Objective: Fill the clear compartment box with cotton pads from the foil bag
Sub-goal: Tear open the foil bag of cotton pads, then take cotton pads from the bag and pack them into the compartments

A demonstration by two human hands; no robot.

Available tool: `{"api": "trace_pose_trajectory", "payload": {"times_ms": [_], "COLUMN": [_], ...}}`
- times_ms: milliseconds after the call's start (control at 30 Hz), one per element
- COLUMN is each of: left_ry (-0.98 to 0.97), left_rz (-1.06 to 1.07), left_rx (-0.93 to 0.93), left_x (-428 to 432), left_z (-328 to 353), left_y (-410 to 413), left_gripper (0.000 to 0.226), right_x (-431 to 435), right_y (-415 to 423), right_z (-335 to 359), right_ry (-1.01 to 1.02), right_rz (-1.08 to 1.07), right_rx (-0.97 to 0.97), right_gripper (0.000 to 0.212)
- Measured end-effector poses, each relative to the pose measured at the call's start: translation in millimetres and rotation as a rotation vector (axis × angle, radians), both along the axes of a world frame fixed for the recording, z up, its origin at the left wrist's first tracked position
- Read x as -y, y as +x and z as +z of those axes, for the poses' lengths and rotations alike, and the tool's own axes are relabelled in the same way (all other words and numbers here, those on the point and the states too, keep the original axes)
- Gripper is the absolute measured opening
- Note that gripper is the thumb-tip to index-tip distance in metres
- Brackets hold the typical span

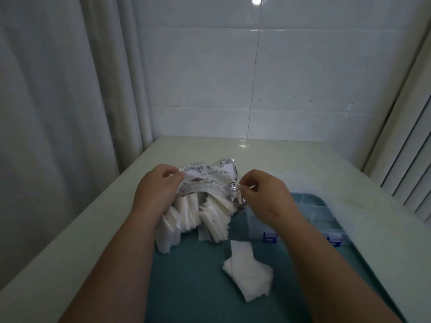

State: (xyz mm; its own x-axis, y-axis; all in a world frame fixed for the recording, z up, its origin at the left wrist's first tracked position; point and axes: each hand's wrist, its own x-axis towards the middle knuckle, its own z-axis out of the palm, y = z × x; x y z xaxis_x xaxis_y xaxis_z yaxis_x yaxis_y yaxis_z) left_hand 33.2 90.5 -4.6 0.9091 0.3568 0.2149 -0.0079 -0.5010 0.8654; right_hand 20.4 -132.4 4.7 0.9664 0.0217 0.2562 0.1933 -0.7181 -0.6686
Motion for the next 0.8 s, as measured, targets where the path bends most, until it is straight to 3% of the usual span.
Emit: {"api": "trace_pose_trajectory", "payload": {"times_ms": [100, 300, 433, 533, 800], "left_ry": [0.187, 0.326, 0.514, 0.666, 0.69], "left_rz": [-0.029, -0.269, -0.443, -0.453, -0.506], "left_rx": [0.075, 0.211, 0.258, 0.275, 0.194], "left_x": [3.0, 13.6, 24.8, 26.0, 30.5], "left_z": [8.7, 20.1, 19.2, 14.5, 12.6], "left_y": [-7.2, -20.3, -25.1, -20.1, -20.6], "left_gripper": [0.011, 0.009, 0.008, 0.011, 0.017], "right_x": [10.5, 18.4, 25.1, 24.4, 9.6], "right_y": [-0.1, -5.1, -20.9, -34.0, -47.9], "right_z": [5.0, 21.0, 30.2, 27.9, 20.7], "right_ry": [0.01, -0.082, -0.349, -0.474, -0.599], "right_rz": [0.029, 0.138, 0.324, 0.412, 0.515], "right_rx": [0.004, -0.095, -0.184, -0.225, -0.274], "right_gripper": [0.006, 0.01, 0.02, 0.026, 0.046]}}
